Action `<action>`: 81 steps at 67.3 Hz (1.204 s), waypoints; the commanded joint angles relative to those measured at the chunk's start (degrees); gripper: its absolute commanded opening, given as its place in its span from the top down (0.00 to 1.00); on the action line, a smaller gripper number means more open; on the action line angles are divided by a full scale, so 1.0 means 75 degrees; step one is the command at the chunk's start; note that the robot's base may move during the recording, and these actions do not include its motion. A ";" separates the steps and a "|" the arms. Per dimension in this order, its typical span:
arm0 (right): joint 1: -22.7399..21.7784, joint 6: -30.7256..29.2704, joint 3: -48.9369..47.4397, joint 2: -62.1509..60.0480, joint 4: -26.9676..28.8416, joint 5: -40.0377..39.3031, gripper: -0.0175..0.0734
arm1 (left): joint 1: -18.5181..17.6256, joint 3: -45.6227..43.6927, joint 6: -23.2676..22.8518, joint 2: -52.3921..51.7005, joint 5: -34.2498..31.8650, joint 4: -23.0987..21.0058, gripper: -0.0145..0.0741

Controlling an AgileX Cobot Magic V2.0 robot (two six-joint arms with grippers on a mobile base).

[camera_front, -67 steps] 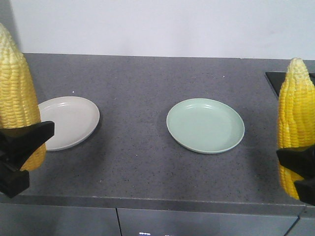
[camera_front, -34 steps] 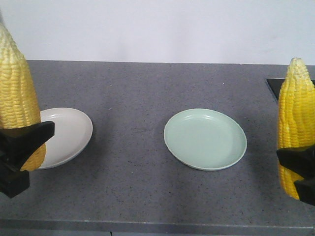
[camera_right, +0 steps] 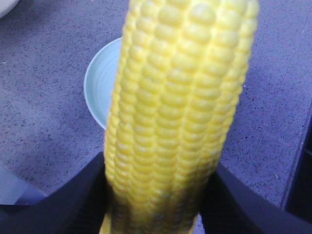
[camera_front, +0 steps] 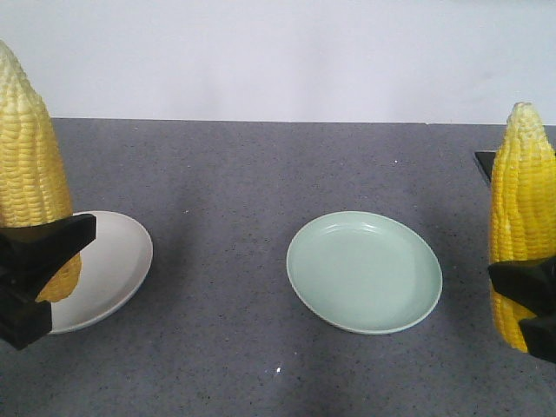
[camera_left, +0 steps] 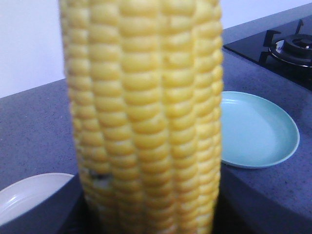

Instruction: Distribute corn equally

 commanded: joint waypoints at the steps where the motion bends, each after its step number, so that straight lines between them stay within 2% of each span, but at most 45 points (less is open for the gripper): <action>1: -0.0018 -0.0068 -0.0195 -0.0053 -0.0105 -0.0471 0.61 | -0.0031 -0.0187 -0.0035 -0.0043 -0.0579 -0.0066 0.54; 81: -0.0018 -0.0068 -0.0195 -0.0053 -0.0105 -0.0471 0.61 | -0.0031 -0.0187 -0.0035 -0.0043 -0.0579 -0.0066 0.54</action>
